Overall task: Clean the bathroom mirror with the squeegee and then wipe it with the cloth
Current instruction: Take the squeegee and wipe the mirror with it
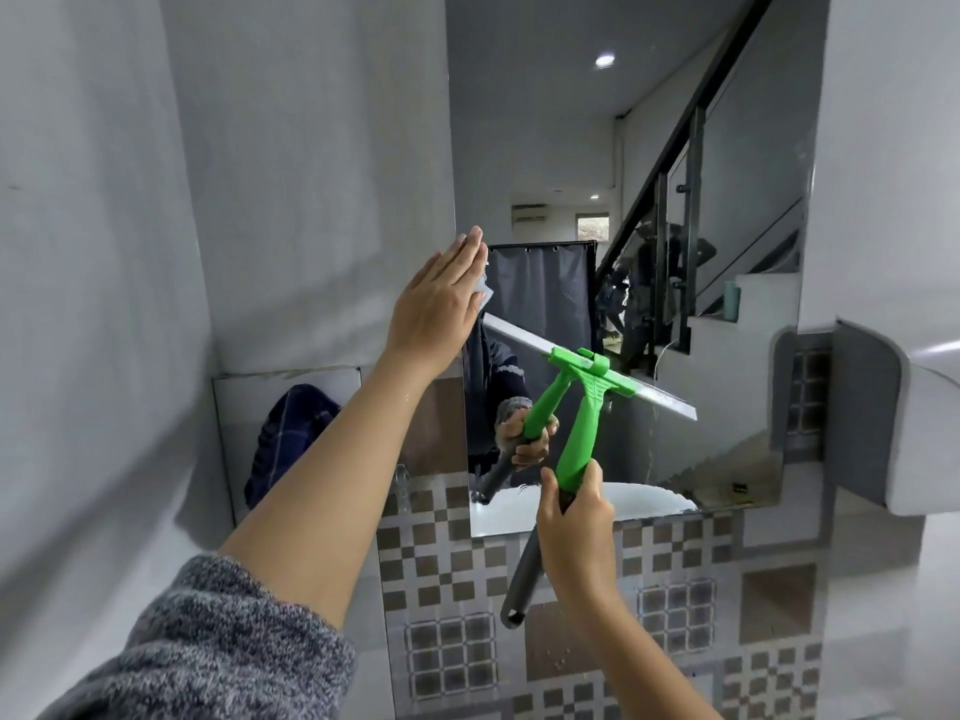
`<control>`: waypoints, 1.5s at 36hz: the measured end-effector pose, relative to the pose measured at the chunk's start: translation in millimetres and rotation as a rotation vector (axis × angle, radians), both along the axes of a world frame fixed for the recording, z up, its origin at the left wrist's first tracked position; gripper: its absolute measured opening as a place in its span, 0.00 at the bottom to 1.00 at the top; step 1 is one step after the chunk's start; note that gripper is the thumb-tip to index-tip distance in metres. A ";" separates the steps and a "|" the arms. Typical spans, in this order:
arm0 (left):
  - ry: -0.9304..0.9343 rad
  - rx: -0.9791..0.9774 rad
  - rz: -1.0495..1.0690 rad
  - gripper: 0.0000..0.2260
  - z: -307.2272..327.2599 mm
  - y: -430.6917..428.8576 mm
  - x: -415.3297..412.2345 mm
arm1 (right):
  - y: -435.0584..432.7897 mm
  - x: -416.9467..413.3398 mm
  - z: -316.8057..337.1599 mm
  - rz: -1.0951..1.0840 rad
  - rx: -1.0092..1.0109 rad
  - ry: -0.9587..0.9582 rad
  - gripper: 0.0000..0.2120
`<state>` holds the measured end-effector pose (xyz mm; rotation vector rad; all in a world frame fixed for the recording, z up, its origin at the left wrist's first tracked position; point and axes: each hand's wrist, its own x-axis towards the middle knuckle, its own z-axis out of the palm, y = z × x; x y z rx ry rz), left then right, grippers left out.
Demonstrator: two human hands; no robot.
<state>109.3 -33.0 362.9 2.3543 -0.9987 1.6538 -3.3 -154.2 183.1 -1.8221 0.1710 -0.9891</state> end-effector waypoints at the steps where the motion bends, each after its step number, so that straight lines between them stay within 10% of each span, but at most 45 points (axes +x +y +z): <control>1: -0.001 0.003 -0.002 0.22 -0.1 0.2 0.4 | -0.9 0.2 -1.2 -0.004 -0.013 0.009 0.10; 36: 0.058 -0.225 0.032 0.23 -61.8 -28.2 -9.9 | -165.6 -41.1 12.3 -0.337 -0.982 0.116 0.23; 54: 0.120 -0.280 0.153 0.24 -82.0 -49.0 -3.9 | -245.6 -63.8 -9.4 -0.325 -0.758 0.190 0.22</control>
